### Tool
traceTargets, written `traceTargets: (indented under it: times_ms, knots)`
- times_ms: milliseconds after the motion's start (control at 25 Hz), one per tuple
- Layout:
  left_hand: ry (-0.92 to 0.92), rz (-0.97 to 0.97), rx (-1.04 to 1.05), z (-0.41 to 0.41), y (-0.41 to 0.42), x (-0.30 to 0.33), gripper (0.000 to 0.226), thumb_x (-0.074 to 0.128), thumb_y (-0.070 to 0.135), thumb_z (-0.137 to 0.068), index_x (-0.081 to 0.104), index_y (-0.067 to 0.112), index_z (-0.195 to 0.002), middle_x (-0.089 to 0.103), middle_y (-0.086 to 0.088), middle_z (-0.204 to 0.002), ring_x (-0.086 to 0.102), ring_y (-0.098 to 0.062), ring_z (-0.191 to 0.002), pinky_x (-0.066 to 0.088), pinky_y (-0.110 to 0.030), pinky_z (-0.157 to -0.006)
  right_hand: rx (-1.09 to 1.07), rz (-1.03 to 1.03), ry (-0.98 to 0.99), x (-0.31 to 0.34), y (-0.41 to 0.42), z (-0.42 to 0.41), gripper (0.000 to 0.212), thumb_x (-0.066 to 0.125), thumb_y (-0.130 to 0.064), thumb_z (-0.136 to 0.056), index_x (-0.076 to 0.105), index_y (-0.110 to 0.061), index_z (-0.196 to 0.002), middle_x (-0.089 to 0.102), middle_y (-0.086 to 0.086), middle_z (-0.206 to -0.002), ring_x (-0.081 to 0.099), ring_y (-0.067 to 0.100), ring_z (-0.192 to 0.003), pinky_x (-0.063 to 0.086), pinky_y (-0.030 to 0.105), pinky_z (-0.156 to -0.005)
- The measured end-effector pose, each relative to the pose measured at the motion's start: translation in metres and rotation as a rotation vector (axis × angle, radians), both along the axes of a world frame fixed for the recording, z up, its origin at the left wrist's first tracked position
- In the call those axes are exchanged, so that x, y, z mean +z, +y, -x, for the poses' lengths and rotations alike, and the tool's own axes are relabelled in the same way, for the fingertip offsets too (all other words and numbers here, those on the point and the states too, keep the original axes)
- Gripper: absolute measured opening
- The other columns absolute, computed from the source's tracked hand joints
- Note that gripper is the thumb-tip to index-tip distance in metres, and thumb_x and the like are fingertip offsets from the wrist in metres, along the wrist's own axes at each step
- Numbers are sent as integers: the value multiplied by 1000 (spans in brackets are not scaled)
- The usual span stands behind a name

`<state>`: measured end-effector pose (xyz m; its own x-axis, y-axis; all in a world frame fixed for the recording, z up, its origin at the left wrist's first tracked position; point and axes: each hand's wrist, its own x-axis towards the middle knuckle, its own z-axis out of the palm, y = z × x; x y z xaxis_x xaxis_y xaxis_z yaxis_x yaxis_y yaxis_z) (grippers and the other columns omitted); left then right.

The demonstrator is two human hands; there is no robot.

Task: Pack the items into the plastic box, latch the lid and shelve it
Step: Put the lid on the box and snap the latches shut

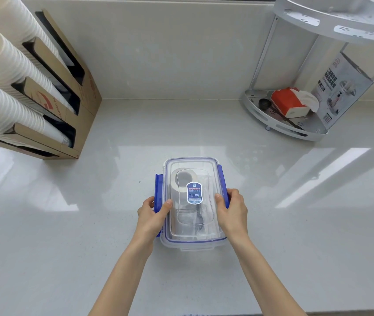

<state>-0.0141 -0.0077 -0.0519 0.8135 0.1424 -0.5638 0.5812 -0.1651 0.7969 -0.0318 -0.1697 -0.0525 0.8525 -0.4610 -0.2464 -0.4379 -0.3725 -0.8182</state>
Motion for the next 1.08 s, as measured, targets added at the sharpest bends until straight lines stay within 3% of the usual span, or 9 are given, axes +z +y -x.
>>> traceTargets:
  times_ms: [200,360,640,800,920,1080]
  knots:
    - [-82,-82,-19,0,-4,0,57,57,29,-85,34,11,-134,39,-12,-136,48,-22,-96,43,-35,-85,22,12,16,2,-1,-1,28,45,-21,-94,48,-1,-114,51,18,-116,44,20,-85,34,27,-78]
    - [-185,-157,-49,6,-8,-3,40,51,25,-88,48,11,-125,47,-13,-123,51,-22,-92,44,-34,-89,26,14,25,2,-1,0,29,44,-21,-94,47,-1,-114,51,18,-116,44,21,-86,36,28,-78]
    - [-280,-312,-93,11,-15,-7,40,42,24,-91,46,5,-125,58,-16,-122,52,-33,-113,41,-42,-100,31,45,42,3,1,1,29,42,-21,-95,47,0,-114,51,19,-116,43,22,-83,34,28,-77]
    - [-336,-363,-110,13,-18,-8,37,40,21,-92,49,4,-123,60,-19,-112,54,-32,-102,43,-37,-90,32,53,47,3,1,0,30,42,-22,-95,47,-1,-115,51,19,-117,43,21,-84,34,27,-76]
    - [-337,-320,-105,13,-15,-2,33,44,21,-91,50,8,-122,61,-12,-111,54,-26,-95,41,-32,-86,51,35,46,3,-1,0,30,43,-22,-94,47,-1,-115,51,19,-117,44,21,-84,35,28,-77]
    - [-171,-73,-61,6,-5,4,41,53,23,-88,42,13,-126,53,-3,-110,52,-21,-95,45,-34,-84,63,-69,30,4,-8,4,35,50,-27,-92,47,-7,-121,55,12,-119,49,19,-90,38,26,-79]
